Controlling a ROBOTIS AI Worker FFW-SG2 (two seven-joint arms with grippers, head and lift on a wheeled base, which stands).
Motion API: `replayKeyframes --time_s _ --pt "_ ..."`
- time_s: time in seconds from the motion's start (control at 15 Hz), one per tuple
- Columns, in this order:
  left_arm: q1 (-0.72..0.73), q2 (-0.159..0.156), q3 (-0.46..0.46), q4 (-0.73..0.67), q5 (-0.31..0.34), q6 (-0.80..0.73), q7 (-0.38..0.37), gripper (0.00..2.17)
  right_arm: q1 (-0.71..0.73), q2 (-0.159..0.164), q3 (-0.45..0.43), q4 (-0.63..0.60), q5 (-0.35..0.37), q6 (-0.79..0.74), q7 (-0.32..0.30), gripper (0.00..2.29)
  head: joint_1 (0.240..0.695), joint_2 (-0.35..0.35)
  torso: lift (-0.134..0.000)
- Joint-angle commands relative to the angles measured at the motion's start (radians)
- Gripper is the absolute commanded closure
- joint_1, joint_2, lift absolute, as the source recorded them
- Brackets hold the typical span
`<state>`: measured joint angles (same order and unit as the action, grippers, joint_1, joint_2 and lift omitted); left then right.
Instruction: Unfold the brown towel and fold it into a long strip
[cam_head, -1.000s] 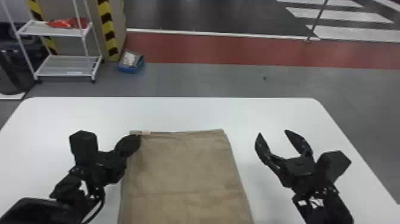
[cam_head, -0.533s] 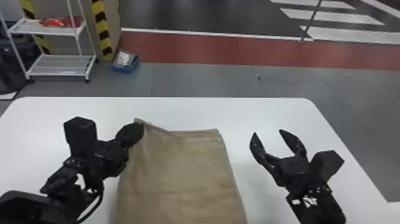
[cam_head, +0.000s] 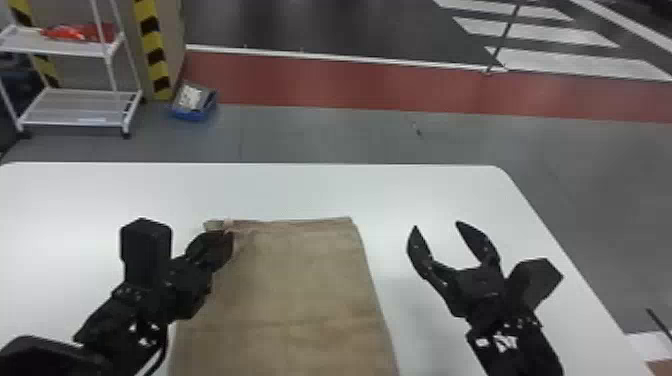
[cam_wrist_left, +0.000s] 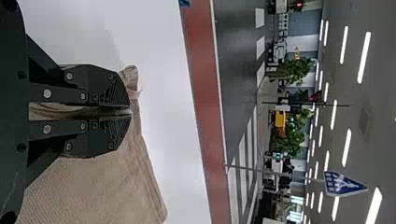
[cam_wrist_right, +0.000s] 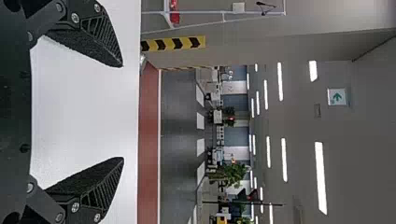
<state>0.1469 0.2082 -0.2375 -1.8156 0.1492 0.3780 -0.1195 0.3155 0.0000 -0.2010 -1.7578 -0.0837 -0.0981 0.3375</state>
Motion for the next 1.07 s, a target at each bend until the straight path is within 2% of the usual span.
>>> replayKeyframes --time_s 0.0,0.27,0.4,0.73,0.8,0.87,0.93,1.0 --pt "0.005 -0.001 0.0 0.019 -0.007 -0.02 0.001 1.04 -0.006 0.001 0.002 0.004 0.001 -0.001 0.0 0.18 0.695 -0.178 -0.125" --pt "0.046 0.008 -0.017 -0.059 -0.007 -0.011 0.003 1.04 -0.013 0.001 0.003 0.012 0.002 -0.001 0.0 0.18 0.695 -0.176 -0.125" --pt "0.063 0.016 -0.043 -0.103 -0.019 0.042 0.006 1.04 -0.01 0.001 0.003 0.017 0.001 -0.001 0.0 0.18 0.695 -0.183 -0.125" --pt "0.106 0.028 -0.103 -0.177 -0.025 0.143 -0.011 1.04 0.0 0.001 0.002 0.015 -0.002 -0.016 0.0 0.18 0.695 -0.232 -0.125" --pt "0.111 0.03 -0.111 -0.186 -0.022 0.143 -0.012 0.98 0.0 0.001 0.003 0.015 -0.001 -0.016 0.0 0.18 0.695 -0.241 -0.125" --pt "0.109 0.03 -0.112 -0.186 -0.023 0.143 -0.015 0.55 0.002 0.001 0.008 0.014 -0.001 -0.016 0.0 0.18 0.695 -0.249 -0.125" --pt "0.106 0.03 -0.111 -0.182 -0.025 0.14 -0.017 0.26 0.005 0.001 0.012 0.011 -0.001 -0.016 0.0 0.18 0.695 -0.261 -0.125" --pt "0.1 0.03 -0.108 -0.177 -0.028 0.14 -0.015 0.23 0.007 0.001 0.014 0.007 0.001 -0.016 0.0 0.18 0.695 -0.263 -0.125"
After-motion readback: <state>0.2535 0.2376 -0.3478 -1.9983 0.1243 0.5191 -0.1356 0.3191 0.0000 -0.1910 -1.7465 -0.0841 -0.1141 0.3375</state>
